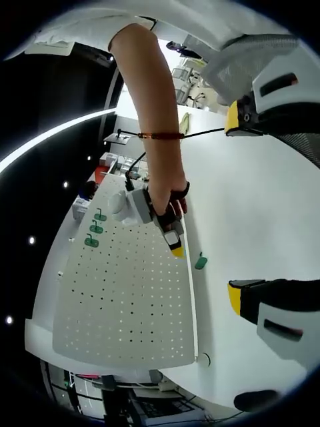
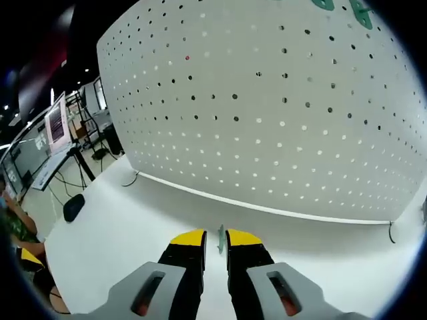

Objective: Insert the hook assembly into the mounting plate slot until the hook locks in place.

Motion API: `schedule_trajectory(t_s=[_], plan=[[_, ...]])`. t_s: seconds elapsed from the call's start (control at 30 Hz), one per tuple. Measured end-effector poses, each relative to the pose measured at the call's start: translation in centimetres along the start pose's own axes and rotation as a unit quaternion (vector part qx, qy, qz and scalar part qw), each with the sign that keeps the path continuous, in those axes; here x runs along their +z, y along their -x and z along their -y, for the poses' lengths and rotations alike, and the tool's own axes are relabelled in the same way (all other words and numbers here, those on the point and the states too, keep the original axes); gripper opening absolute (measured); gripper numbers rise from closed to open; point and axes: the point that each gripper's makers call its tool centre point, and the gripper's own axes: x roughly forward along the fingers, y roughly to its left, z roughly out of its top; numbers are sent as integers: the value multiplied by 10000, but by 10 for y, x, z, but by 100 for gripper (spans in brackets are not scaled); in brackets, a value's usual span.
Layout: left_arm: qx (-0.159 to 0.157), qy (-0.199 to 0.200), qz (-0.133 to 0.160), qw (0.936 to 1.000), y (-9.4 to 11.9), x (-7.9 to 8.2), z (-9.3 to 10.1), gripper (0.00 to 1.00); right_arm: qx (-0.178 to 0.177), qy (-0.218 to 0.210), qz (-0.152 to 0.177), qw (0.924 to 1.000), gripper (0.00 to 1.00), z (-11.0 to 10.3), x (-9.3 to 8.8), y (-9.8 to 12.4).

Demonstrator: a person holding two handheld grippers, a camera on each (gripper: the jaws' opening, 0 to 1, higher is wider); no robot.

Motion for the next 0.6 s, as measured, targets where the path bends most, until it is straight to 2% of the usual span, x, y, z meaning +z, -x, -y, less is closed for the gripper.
schedule_trajectory(t_s=[0.27, 0.6], plan=[[10, -7, -28, 10000, 1, 0, -4, 91, 101, -65, -112, 9999, 12, -2, -10, -6], [93, 125, -22, 9999, 2, -6, -9, 91, 82, 1, -411, 9991, 12, 1, -27, -20]])
